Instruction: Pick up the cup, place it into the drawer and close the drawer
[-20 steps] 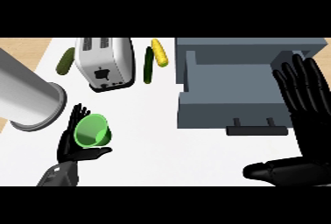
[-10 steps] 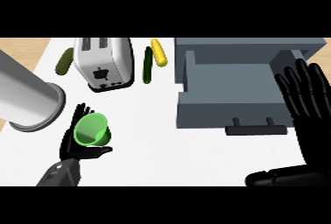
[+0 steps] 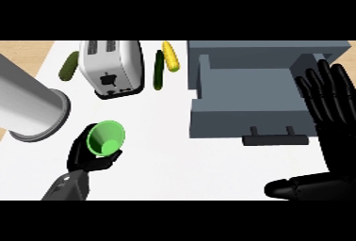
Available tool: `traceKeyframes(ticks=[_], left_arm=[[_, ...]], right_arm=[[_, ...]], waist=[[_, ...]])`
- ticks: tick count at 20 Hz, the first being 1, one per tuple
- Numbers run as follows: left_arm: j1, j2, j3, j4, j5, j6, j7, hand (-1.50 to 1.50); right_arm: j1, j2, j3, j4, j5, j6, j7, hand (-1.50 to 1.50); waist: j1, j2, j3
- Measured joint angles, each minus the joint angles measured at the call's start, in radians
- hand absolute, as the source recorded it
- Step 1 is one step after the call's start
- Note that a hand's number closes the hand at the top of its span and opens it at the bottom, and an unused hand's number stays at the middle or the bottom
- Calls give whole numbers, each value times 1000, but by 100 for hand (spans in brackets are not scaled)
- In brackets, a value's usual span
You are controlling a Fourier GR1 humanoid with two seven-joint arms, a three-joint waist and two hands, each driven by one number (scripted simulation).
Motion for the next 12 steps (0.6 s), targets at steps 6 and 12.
traceKeyframes(ticks=[6,12], left_arm=[[1,6,7,-29,4,40,-35,150],[50,-25,23,-111,28,112,-70,150]], right_arm=[[15,-4,-8,0,-2,9,-16,-150],[25,-9,-17,-10,-11,14,-11,-150]], waist=[[2,-1,0],[8,-4,1]])
